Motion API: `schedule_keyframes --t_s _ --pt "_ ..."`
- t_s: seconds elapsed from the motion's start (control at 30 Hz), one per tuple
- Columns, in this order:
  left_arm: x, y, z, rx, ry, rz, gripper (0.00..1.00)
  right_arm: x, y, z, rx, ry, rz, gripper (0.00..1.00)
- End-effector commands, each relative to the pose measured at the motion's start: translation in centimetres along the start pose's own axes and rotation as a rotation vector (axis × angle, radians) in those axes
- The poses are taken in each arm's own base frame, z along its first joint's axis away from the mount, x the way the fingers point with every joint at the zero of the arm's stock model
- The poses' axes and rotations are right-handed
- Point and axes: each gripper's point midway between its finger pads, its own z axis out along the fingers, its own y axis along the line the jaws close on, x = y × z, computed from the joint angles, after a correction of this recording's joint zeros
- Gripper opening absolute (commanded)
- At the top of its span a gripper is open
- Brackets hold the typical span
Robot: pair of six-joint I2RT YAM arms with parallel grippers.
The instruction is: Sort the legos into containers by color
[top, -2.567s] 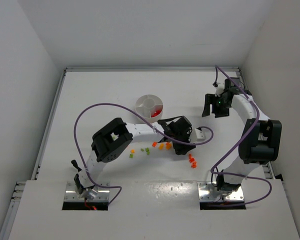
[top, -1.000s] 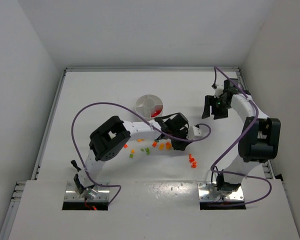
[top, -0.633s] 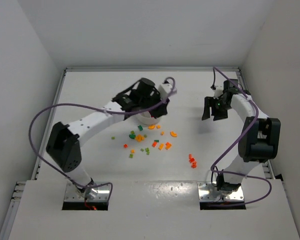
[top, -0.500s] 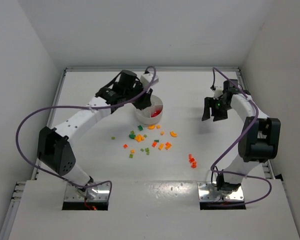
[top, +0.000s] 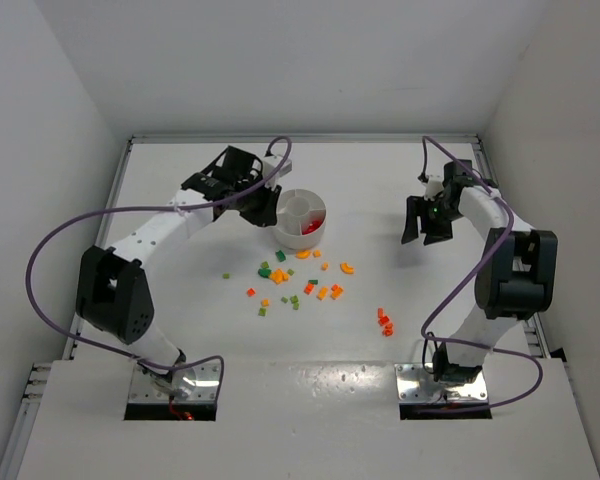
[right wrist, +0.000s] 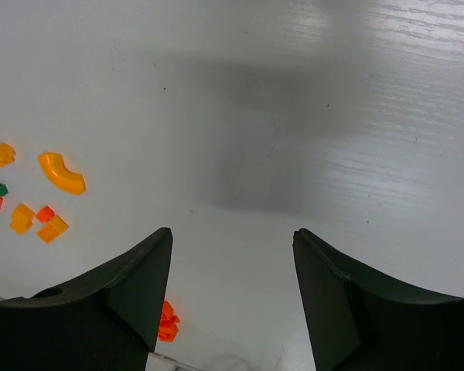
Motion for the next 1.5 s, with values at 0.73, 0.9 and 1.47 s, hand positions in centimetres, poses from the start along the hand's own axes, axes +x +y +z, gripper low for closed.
schedule_keyframes --t_s 0.73,0.9,1.47 --pt "-2.1 0.8 5.2 0.004 -0.034 -0.093 0.37 -1.3 0.5 -0.2 -0.02 -0.021 -0.008 0.64" --pt "-2.0 0.8 5.6 -0.01 -0.032 -0.087 0.45 -1.3 0.5 -0.2 -0.02 -0.021 -0.008 0.63" --pt "1.5 -22.1 2.0 0.787 -0.161 0.628 0.5 -1.1 0.4 0.7 -0.031 -0.003 -0.002 0.63"
